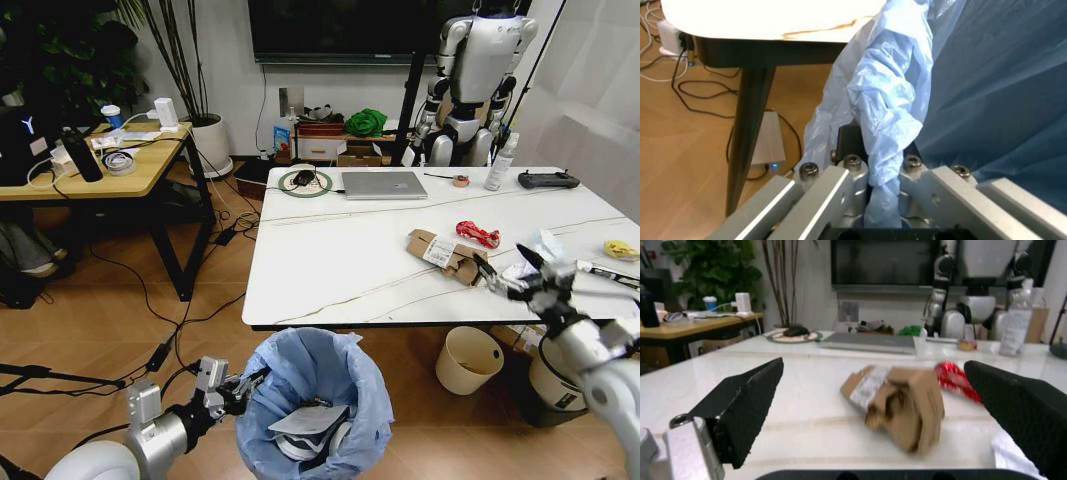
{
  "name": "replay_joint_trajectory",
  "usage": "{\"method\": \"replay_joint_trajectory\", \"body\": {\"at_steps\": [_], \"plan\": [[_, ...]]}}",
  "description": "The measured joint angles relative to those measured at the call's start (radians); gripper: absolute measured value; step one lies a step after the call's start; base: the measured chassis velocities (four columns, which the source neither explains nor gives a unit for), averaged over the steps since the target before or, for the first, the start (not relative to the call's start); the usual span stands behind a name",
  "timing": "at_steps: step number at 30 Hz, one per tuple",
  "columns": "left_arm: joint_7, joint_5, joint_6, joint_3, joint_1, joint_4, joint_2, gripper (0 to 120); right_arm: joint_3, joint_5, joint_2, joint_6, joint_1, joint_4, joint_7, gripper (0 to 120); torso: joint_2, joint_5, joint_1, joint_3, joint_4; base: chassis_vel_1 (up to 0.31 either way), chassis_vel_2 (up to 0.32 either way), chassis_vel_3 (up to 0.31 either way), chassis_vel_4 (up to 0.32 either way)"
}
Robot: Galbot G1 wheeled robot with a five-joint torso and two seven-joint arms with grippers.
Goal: Pick up the trash bin and place the trash from the table into it.
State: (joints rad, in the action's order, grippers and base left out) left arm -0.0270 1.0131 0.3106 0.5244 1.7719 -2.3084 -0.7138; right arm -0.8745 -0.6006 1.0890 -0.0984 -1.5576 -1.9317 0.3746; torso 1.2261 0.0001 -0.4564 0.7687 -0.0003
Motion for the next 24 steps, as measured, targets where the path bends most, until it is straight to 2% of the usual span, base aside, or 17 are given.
{"method": "replay_joint_trajectory", "body": {"at_steps": [1, 2, 4, 7, 19, 24], "plan": [[-0.001, 0.000, 0.000, 0.000, 0.000, -0.001, 0.000, 0, -0.006, 0.022, 0.041, -0.019, -0.019, 0.001, 0.015, 100, 0.000, 0.0003, 0.000, 0.000, -0.0001, 0.000, 0.000, 0.000, 0.000], [-0.001, 0.000, 0.000, 0.000, 0.000, -0.001, 0.000, 0, -0.006, 0.022, 0.041, -0.019, -0.019, 0.001, 0.015, 100, 0.000, 0.0003, 0.000, 0.000, -0.0001, 0.000, 0.000, 0.000, 0.000], [-0.002, -0.001, -0.001, 0.001, -0.001, -0.002, 0.000, 0, -0.011, 0.042, 0.099, -0.039, -0.048, 0.000, 0.028, 100, 0.000, -0.0002, 0.000, 0.000, -0.0001, 0.000, 0.000, 0.000, 0.000], [-0.003, -0.006, -0.003, 0.001, 0.002, -0.003, -0.002, 0, -0.011, 0.048, 0.131, -0.047, -0.058, -0.003, 0.035, 100, 0.000, -0.0001, 0.000, 0.000, 0.0002, 0.000, 0.000, 0.000, 0.000], [-0.008, -0.023, -0.005, 0.007, 0.023, -0.011, -0.023, 0, -0.004, 0.040, 0.111, -0.050, -0.048, 0.003, 0.047, 100, 0.000, -0.0001, 0.000, 0.000, 0.0003, 0.000, 0.000, 0.000, 0.000], [-0.008, -0.024, -0.005, 0.007, 0.023, -0.012, -0.024, 0, -0.003, 0.036, 0.107, -0.055, -0.046, 0.010, 0.053, 100, 0.000, -0.0002, 0.000, 0.000, 0.0004, -0.074, -0.080, 0.093, 0.090]]}}
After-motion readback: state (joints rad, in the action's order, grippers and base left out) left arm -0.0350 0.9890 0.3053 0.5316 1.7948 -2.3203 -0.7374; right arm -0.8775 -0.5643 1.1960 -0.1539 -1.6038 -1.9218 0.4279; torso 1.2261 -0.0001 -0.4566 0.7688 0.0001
